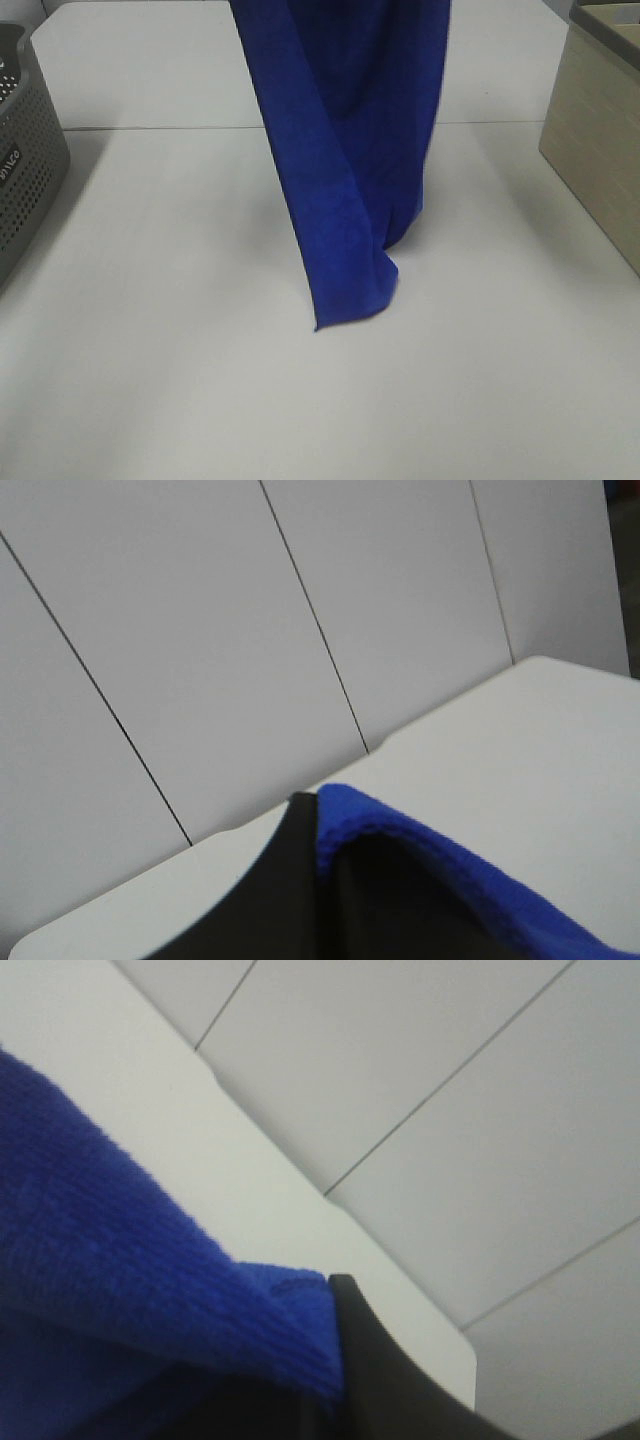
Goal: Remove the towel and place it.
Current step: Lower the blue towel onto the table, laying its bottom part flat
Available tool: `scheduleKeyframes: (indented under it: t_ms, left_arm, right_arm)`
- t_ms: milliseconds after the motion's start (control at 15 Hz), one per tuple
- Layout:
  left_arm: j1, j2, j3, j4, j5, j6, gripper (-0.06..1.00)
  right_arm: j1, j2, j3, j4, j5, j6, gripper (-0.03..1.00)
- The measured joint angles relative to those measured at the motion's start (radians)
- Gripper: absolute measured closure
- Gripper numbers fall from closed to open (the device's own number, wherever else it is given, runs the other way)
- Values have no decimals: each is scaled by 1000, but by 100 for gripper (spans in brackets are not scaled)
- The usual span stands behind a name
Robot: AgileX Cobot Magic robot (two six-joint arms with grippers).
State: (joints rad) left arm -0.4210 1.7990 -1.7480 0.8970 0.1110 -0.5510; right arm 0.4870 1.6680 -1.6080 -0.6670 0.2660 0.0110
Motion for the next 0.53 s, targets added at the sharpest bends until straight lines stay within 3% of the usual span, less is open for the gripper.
scheduleKeyframes:
  t_ms: [200,333,533]
  left_arm:
    - [98,154,-225,26,-111,-89,94]
    - [104,211,-351,67,-111,-84,94]
    - [104,218,-426,111,-111,-58,94]
  right_arm:
    - [-14,176,-215,-122,-66,96,97]
    - [-50,229,-329,-114,-67,108,97]
    - [-70,230,-394,-45,-75,109,97]
